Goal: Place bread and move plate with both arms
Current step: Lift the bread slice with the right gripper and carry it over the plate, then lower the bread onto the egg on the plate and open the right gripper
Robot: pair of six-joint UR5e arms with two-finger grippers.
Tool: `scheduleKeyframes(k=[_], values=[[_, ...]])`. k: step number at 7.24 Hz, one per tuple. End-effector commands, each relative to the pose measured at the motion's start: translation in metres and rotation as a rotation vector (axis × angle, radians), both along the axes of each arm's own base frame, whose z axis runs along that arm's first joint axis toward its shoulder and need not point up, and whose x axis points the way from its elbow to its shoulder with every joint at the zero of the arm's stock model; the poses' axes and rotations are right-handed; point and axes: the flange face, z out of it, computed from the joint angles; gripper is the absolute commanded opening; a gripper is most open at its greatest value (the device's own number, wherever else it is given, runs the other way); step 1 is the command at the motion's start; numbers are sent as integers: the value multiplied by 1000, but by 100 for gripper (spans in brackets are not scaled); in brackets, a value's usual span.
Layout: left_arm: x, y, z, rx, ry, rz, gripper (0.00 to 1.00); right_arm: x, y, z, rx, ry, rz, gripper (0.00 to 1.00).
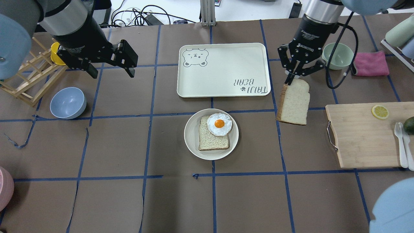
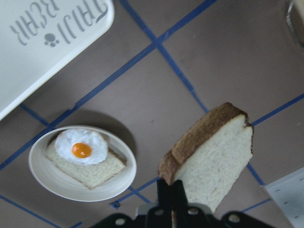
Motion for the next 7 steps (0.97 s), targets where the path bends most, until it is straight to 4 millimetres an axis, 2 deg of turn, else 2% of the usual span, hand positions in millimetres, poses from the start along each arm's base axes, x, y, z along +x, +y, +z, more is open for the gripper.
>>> scheduleKeyframes(k=[1, 2, 3, 4, 5, 7], values=[[1, 0, -1, 2, 0, 0, 100, 88, -2, -13, -19, -48, -112, 0], [1, 0, -1, 2, 0, 0, 100, 130, 2, -31, -20, -22, -100, 0], [2, 0, -2, 3, 0, 2, 100, 149, -8, -57, -21, -8, -155, 0], [2, 0, -2, 3, 0, 2, 100, 170, -4, -82, 6, 1, -132, 0], [1, 0, -2, 3, 0, 0, 100, 180, 2, -98, 26, 17, -100, 0], [1, 0, -2, 3, 0, 0, 100, 180, 6, -113, 24, 27, -92, 0]])
